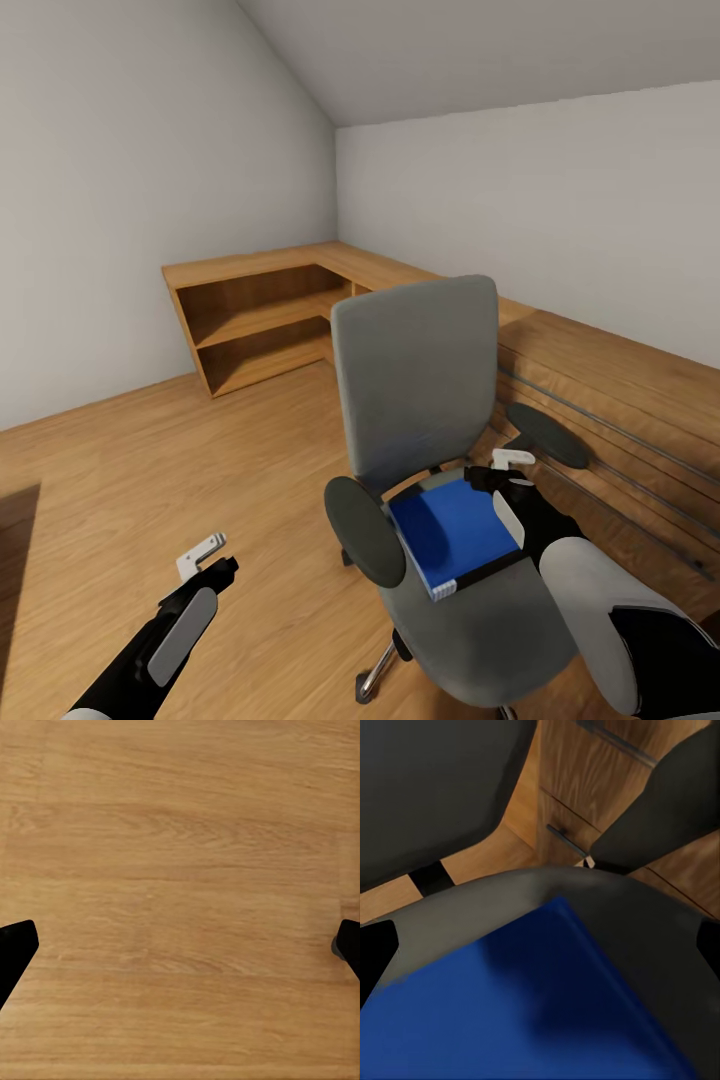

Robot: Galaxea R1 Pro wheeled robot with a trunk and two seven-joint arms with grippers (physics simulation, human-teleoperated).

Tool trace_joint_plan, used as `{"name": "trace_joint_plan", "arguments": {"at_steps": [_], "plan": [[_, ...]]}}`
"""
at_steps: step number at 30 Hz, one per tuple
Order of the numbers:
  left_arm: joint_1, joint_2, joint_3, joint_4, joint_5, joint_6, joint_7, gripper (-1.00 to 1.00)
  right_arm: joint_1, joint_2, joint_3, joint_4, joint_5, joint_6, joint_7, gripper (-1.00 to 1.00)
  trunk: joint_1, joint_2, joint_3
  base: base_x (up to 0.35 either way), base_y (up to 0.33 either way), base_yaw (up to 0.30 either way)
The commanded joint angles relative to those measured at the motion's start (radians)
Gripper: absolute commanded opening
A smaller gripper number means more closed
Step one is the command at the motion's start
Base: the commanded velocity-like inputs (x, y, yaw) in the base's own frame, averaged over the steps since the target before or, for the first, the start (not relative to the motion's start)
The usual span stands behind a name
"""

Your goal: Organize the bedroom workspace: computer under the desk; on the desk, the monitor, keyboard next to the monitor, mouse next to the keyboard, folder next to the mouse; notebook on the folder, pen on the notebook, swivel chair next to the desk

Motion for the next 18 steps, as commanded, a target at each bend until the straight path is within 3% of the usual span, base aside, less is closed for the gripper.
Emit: {"name": "trace_joint_plan", "arguments": {"at_steps": [1,18], "plan": [[-0.001,0.001,-0.004,-0.002,0.004,0.003,0.007,1.00,0.000,0.000,-0.001,-0.002,-0.005,-0.001,-0.003,1.00,0.000,0.000,-0.001,0.000,0.000,0.000],[-0.001,0.001,-0.004,-0.002,0.004,0.003,0.007,1.00,0.001,0.003,-0.001,-0.002,-0.006,-0.074,-0.004,1.00,0.000,0.000,-0.001,0.000,0.000,0.000]]}}
